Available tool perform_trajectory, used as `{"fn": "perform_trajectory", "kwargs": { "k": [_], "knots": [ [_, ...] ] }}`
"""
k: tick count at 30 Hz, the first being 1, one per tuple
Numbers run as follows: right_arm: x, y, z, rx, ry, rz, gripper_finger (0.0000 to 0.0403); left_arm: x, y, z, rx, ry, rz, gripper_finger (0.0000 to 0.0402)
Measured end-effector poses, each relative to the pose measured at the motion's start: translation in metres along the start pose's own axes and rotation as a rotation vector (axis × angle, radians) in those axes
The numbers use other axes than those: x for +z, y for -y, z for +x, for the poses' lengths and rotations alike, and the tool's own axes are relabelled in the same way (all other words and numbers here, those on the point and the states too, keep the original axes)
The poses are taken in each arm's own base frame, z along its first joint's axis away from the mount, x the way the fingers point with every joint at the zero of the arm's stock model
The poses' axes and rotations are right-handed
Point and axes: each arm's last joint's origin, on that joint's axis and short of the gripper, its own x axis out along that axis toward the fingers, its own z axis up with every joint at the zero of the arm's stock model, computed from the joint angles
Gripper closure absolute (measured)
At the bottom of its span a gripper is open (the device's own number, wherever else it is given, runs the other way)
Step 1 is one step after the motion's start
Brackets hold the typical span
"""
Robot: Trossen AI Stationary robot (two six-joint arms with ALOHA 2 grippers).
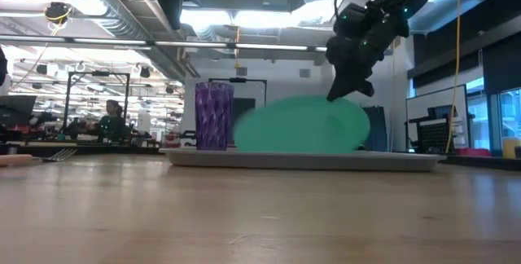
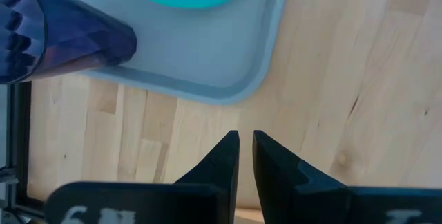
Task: Pick and place plate/cup/fork/spoon on tray
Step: Put the green plate on the gray tray to the bottom right of the purple cup
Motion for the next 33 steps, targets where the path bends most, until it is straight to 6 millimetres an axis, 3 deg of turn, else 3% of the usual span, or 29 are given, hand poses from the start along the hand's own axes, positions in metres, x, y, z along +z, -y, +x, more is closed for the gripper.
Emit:
{"fn": "perform_trajectory", "kwargs": {
  "k": [12,19,26,33],
  "knots": [
    [-0.006,0.021,0.052,-0.054,-0.105,-0.014,0.0401,0.002,-0.009,0.001,0.009,-0.002,-0.075,0.0365],
    [-0.009,0.029,0.072,-0.067,-0.133,-0.03,0.04,0.002,-0.014,0.002,0.013,-0.003,-0.089,0.0365],
    [-0.012,0.033,0.082,-0.089,-0.147,-0.033,0.0364,0.002,-0.014,0.002,0.013,-0.003,-0.092,0.0365],
    [-0.008,0.031,0.075,-0.129,-0.123,-0.044,0.0334,0.002,-0.013,0.002,0.013,-0.003,-0.092,0.0365]
  ]
}}
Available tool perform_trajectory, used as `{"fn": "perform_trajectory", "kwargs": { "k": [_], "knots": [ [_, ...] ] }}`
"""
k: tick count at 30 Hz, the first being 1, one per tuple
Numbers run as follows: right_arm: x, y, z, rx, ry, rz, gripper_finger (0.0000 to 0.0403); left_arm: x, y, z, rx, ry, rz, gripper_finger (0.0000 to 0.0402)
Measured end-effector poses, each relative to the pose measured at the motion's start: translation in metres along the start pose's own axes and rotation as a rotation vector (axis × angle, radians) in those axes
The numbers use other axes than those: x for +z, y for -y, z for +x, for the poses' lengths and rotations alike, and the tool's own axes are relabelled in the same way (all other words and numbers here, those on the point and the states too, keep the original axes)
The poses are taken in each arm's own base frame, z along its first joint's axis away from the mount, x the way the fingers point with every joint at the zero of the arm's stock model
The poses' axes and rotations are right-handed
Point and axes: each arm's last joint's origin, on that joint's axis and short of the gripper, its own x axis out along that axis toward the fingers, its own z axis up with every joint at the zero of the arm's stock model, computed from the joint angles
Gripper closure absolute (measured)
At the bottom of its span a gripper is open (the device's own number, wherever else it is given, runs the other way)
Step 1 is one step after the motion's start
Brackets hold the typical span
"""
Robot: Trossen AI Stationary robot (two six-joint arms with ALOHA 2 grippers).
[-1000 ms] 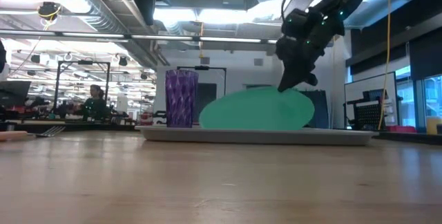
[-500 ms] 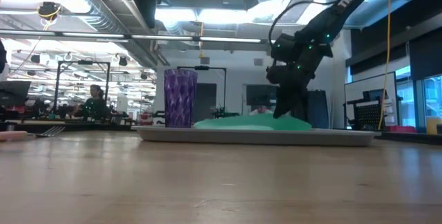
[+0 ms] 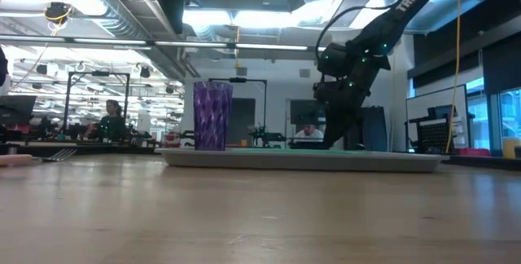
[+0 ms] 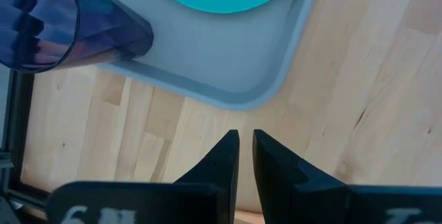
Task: Pick and place plate/cup/fork/spoon on tray
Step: Put the green plate on the gray tray to the bottom right of the purple cup
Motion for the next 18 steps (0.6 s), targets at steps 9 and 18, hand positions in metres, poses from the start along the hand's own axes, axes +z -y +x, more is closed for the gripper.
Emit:
{"fn": "perform_trajectory", "kwargs": {
  "k": [9,18],
  "knots": [
    [0.029,-0.007,-0.023,-0.014,0.018,-0.008,0.0331,0.0,0.0,0.0,0.0,0.0,0.0,0.0365],
    [0.025,-0.008,-0.055,-0.126,-0.263,-0.062,0.0394,0.0,0.0,0.0,0.0,0.0,0.0,0.0365]
  ]
}}
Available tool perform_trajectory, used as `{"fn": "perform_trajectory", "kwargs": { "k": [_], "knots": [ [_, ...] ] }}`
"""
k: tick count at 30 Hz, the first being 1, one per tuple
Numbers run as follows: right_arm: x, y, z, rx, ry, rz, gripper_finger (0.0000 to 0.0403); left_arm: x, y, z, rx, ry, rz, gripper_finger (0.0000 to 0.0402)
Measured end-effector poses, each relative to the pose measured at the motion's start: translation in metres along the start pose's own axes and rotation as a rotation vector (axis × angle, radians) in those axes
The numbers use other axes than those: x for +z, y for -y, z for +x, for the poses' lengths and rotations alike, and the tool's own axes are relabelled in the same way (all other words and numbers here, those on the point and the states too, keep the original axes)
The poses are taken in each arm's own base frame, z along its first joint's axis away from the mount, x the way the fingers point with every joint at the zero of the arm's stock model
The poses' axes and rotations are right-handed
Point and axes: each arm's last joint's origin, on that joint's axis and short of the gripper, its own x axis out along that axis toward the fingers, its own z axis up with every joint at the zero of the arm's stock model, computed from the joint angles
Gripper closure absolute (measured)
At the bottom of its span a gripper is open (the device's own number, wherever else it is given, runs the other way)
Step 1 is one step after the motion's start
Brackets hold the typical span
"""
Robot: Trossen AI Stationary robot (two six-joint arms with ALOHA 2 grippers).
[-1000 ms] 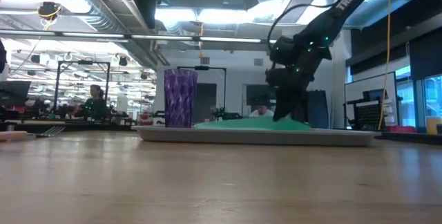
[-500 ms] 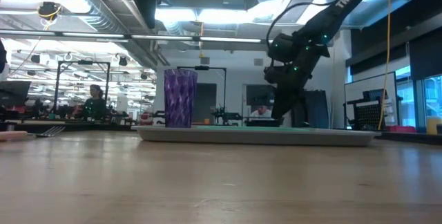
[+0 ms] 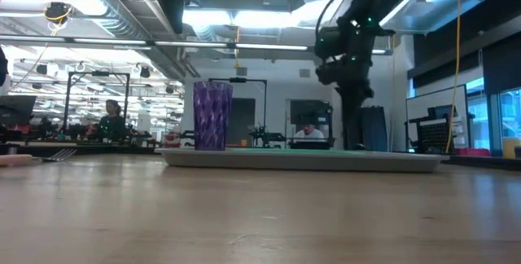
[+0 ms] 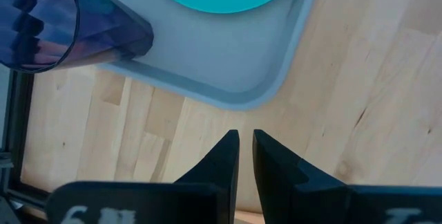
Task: Pick and place plate/cup/fork/spoon on tray
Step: Put the green plate on the gray tray to the bottom right of the purple cup
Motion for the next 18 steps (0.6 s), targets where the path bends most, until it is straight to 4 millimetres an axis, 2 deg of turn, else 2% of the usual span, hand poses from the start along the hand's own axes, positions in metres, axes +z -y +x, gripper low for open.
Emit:
{"fn": "perform_trajectory", "kwargs": {
  "k": [4,10,13,18],
  "knots": [
    [-0.021,-0.001,0.017,0.05,-0.131,0.014,0.0398,0.0,0.0,0.0,0.0,0.0,0.0,0.0365],
    [-0.054,-0.013,0.051,0.108,-0.256,-0.004,0.04,0.0,0.0,0.0,0.0,0.0,0.001,0.0365],
    [-0.059,-0.018,0.06,0.156,-0.24,-0.007,0.0401,0.0,0.0,0.0,0.0,0.0,0.0,0.0365],
    [-0.054,-0.026,0.064,0.202,-0.167,-0.016,0.0401,0.0,0.0,0.0,0.0,0.0,0.0,0.0365]
  ]
}}
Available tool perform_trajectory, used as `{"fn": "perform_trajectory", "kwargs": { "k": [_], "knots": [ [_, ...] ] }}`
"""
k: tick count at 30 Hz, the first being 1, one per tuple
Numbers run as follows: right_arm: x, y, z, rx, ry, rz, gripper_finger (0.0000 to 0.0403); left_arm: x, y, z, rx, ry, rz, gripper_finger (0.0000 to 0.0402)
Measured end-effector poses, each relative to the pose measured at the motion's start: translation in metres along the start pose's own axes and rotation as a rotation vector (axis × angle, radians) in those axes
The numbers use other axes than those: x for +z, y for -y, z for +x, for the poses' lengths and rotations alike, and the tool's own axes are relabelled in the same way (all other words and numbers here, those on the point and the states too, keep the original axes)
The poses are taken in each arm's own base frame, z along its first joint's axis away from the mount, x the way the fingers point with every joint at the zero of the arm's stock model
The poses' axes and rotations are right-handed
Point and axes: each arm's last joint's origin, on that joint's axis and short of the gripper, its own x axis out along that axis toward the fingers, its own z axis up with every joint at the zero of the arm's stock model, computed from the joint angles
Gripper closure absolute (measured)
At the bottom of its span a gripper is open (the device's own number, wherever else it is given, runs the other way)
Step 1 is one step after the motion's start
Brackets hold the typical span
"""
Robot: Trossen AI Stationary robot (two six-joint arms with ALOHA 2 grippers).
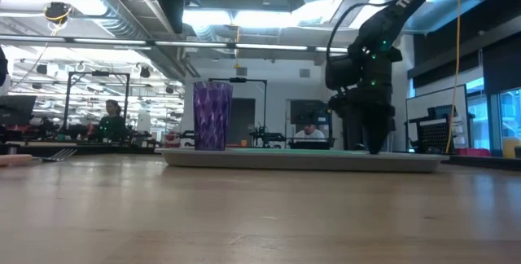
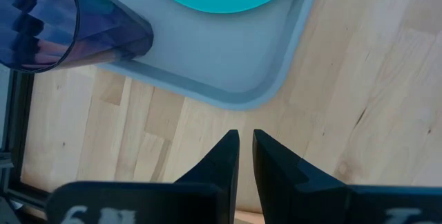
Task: Pick and place plate/cup/fork/spoon on tray
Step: Put the green plate on the gray tray to the bottom right of the purple cup, then put the yellow spoon on the gray tray to the right of the green plate
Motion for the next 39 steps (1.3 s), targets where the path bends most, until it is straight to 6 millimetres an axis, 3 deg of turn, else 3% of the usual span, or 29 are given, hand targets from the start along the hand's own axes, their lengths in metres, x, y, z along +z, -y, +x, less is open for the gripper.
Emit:
{"fn": "perform_trajectory", "kwargs": {
  "k": [13,20,26,32,39],
  "knots": [
    [0.015,-0.004,0.004,-0.001,0.13,-0.047,0.0401,0.0,0.0,0.0,0.0,0.0,-0.006,0.0365],
    [0.009,-0.007,-0.011,-0.015,0.075,-0.018,0.0401,0.0,0.0,0.0,0.0,0.0,-0.006,0.0365],
    [-0.006,-0.023,-0.058,-0.011,0.079,-0.044,0.04,-0.001,0.0,0.0,0.001,-0.006,-0.046,0.0365],
    [-0.037,-0.051,-0.119,0.014,0.244,0.012,0.0399,-0.014,0.005,-0.002,0.0,-0.13,-0.229,0.0365],
    [-0.084,-0.078,-0.154,-0.004,0.344,0.123,0.0399,-0.029,0.024,-0.005,0.064,-0.179,-0.447,0.0365]
  ]
}}
